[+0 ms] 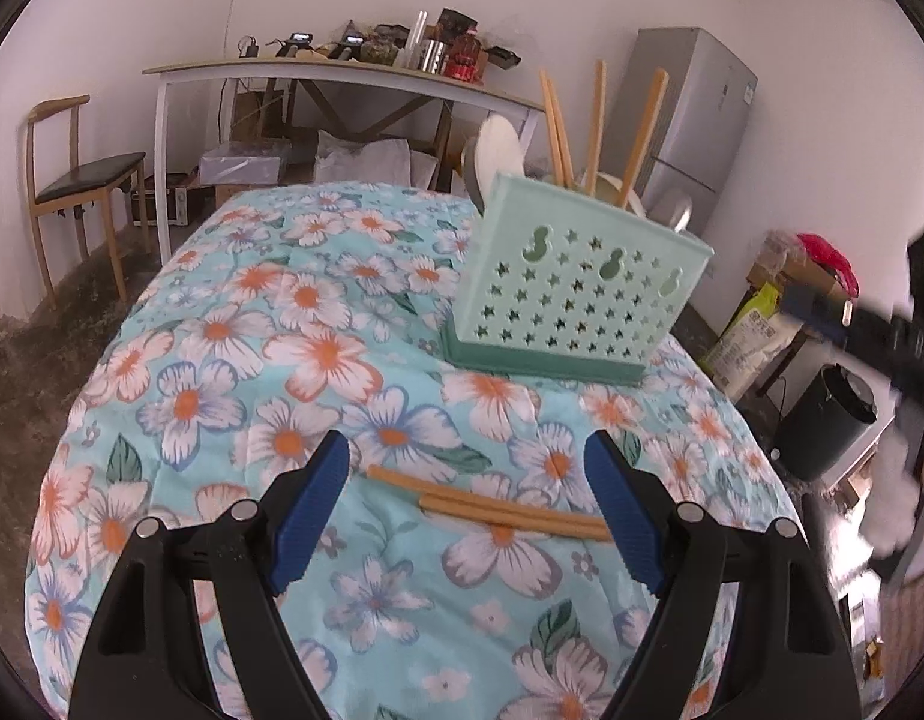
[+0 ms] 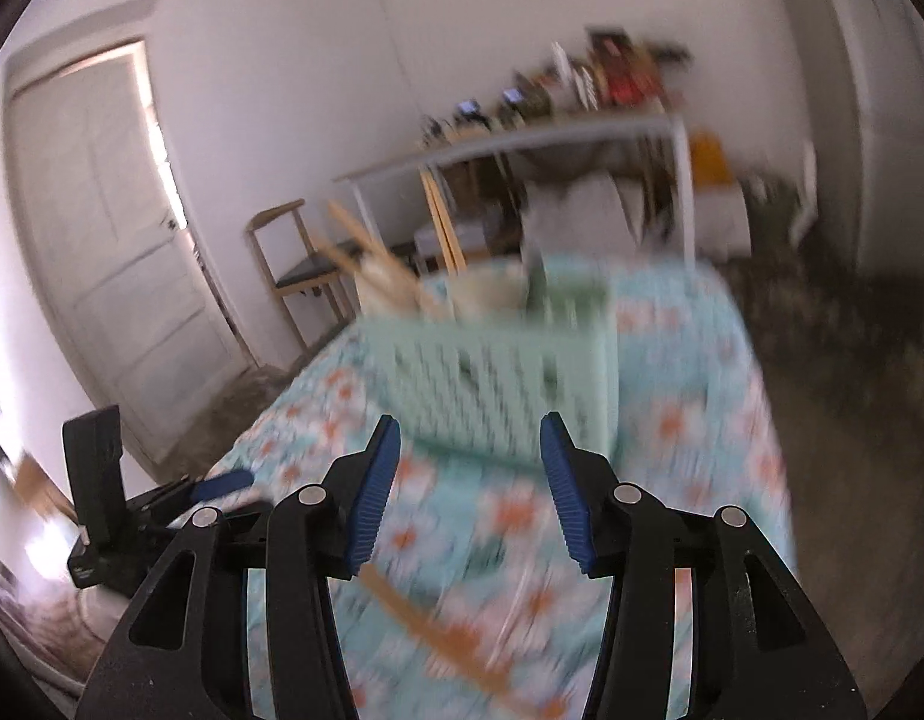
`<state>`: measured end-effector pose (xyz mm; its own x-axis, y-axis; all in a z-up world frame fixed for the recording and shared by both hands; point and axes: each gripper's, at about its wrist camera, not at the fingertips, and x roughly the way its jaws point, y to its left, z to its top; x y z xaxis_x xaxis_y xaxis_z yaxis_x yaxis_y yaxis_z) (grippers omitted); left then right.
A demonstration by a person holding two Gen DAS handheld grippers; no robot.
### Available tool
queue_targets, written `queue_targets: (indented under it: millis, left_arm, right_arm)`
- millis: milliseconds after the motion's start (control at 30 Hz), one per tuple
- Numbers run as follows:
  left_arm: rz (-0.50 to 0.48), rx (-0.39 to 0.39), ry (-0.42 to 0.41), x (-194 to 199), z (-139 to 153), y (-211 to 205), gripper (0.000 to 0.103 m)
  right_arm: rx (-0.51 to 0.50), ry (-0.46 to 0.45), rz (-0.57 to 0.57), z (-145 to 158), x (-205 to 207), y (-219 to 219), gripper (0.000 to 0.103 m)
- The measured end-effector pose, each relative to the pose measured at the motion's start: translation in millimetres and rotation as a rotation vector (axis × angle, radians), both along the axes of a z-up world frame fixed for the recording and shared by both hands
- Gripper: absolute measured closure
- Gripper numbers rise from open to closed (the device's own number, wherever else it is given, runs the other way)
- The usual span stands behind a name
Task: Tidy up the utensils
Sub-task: 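Move both tools back down to the remaining chopsticks on the cover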
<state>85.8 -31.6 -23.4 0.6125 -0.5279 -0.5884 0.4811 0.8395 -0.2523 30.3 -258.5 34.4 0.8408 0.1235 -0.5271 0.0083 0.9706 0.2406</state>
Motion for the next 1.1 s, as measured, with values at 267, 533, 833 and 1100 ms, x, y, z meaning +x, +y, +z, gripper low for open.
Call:
queue_targets:
  millis: [267, 533, 833, 1100]
  left_arm:
    - [-0.025, -0.006, 0.095, -8, -14, -9, 0.03]
    - [-0.083, -0.132, 0.297, -6, -38, -25, 0.055]
    - [0.021, -0.404, 0.522, 25, -72, -8, 0.067]
    - [0.075, -0.454, 0.555, 32, -79, -3, 0.085]
  right_arm:
    - [0.165, 0.124, -0.07, -55, -31, 0, 0.056]
    - [0.191, 0.11, -0.075, -60, -44, -11, 0.056]
    - [0.25, 0.108, -0.085, -68, -51, -25, 0.056]
    - [0.282, 0.114, -0.091, -73, -49, -31, 0.057]
